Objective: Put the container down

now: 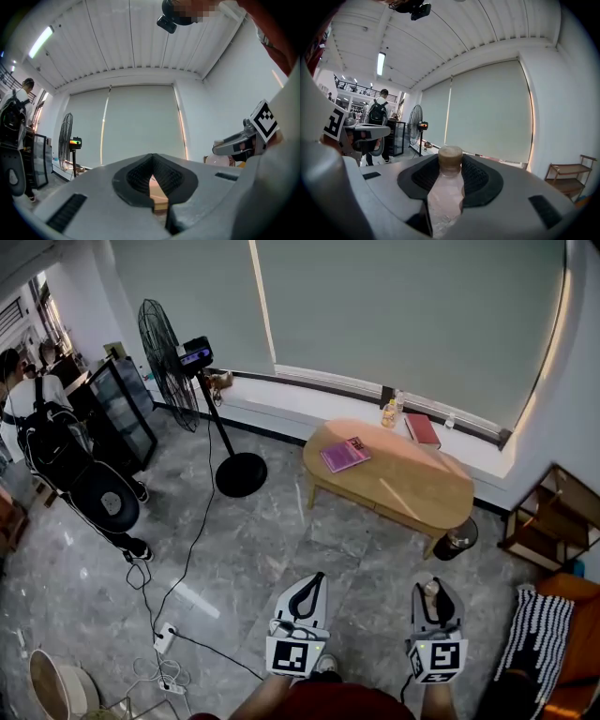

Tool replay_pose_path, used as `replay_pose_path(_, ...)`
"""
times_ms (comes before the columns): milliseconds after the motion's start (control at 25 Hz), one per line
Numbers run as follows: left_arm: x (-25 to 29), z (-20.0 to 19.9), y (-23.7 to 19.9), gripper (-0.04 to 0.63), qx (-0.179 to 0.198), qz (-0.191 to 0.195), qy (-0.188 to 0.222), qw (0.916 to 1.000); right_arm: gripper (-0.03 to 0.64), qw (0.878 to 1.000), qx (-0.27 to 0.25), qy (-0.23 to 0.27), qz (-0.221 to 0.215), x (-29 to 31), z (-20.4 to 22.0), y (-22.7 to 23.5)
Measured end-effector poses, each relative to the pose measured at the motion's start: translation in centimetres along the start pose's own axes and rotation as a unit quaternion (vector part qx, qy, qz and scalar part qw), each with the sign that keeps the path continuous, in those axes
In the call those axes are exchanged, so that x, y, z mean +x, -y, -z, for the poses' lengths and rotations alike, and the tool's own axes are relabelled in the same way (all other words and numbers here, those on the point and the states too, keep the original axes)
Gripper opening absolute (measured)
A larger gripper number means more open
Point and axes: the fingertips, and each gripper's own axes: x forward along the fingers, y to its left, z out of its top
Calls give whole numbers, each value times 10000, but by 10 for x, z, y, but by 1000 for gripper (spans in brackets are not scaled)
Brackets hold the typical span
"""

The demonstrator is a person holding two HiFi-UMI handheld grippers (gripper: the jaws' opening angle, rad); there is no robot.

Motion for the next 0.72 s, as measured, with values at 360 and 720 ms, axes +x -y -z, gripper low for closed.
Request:
replay_pose_path(360, 30, 8, -33, 6, -55, -17, 19, 10000, 141, 10000, -17, 28, -7, 41, -6, -7)
replay_pose_path(720, 106, 30, -31, 6, -111, 50, -135, 9998, 141, 9999, 89, -23, -70, 101, 5, 39)
